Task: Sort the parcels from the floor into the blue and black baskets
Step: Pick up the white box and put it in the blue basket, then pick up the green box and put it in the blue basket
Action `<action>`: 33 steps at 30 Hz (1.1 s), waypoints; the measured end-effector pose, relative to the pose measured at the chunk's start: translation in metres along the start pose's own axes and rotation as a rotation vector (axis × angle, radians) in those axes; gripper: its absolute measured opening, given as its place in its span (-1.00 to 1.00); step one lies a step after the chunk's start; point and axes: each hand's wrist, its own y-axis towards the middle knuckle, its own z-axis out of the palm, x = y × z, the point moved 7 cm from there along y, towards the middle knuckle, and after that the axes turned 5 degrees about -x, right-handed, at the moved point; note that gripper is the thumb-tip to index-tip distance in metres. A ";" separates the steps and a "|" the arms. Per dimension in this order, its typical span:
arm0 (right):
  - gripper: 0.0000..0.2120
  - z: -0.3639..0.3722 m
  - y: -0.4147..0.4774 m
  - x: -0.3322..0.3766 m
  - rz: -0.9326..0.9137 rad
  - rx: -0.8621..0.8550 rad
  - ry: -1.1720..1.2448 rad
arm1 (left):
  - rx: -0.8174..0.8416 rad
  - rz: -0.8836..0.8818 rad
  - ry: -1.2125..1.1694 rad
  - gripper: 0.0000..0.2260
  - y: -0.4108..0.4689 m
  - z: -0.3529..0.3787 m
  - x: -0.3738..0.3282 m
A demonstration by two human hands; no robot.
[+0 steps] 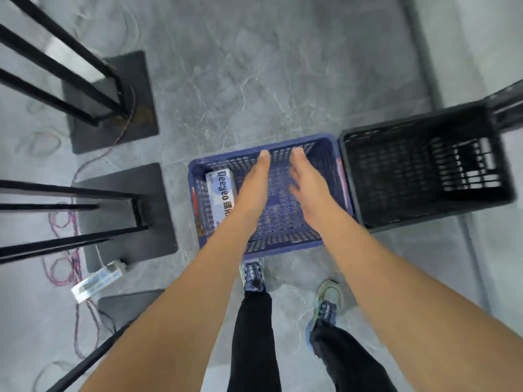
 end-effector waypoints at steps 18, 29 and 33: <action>-0.38 -0.312 -0.336 0.212 -0.372 -0.456 0.448 | 0.477 0.399 0.364 -0.44 -0.341 0.264 -0.201; -0.43 -0.418 -0.519 0.139 -0.482 -1.003 0.588 | 0.949 0.546 0.748 -0.59 -0.486 0.384 -0.154; -0.48 -0.435 -0.580 0.083 -0.499 -1.154 0.749 | 1.112 0.592 0.876 -0.70 -0.544 0.409 -0.105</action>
